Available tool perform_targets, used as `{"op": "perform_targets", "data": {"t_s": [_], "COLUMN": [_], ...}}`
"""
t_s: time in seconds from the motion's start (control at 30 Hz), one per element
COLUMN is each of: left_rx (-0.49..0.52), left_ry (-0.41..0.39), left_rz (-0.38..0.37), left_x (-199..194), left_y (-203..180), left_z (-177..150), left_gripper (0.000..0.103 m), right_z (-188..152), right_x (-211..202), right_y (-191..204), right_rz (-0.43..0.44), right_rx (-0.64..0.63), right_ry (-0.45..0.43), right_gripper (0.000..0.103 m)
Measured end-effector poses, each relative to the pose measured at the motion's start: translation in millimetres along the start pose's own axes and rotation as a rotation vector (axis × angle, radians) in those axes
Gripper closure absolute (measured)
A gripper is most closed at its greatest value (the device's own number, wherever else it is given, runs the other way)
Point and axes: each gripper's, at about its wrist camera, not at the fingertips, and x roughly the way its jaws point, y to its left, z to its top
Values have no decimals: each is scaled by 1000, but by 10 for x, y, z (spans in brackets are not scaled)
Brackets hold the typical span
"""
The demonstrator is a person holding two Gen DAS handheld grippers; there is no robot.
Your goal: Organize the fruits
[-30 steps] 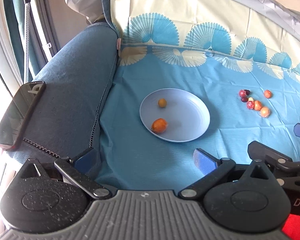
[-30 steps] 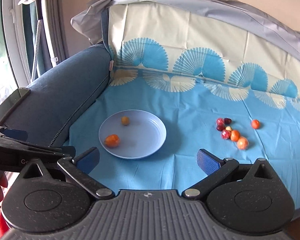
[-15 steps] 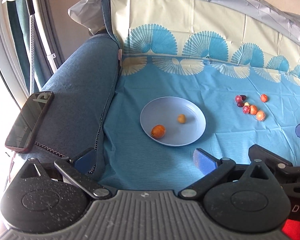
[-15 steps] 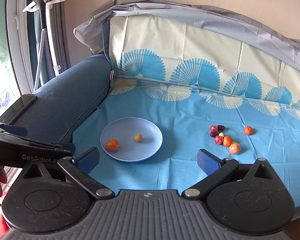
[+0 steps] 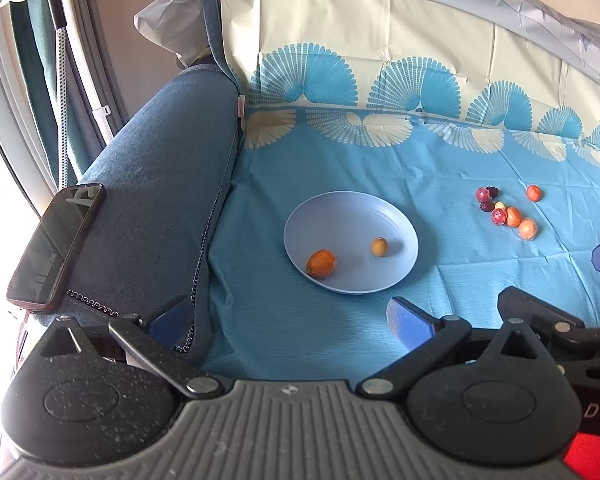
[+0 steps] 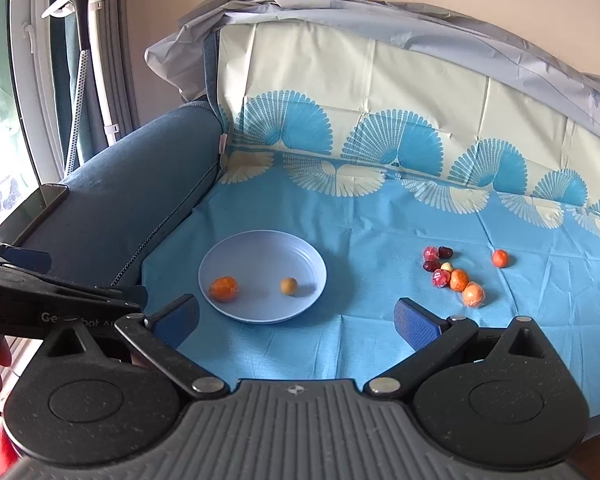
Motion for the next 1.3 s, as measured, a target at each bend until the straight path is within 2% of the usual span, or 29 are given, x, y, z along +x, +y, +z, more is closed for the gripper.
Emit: {"op": "perform_targets", "data": {"t_s": [0.37, 1.3], "left_rx": [-9, -29], "left_ry": [22, 61], "left_rz": [0, 20], "left_x": [89, 255], "left_y": [30, 3], "left_z": [16, 27], "left_gripper": [0, 0], "right_z": [-6, -28], "right_x": [128, 262], "right_y": [31, 57], "right_rz": [-38, -16], "right_rx": [-17, -50], "right_ry": [61, 51], "right_gripper": [0, 0]}}
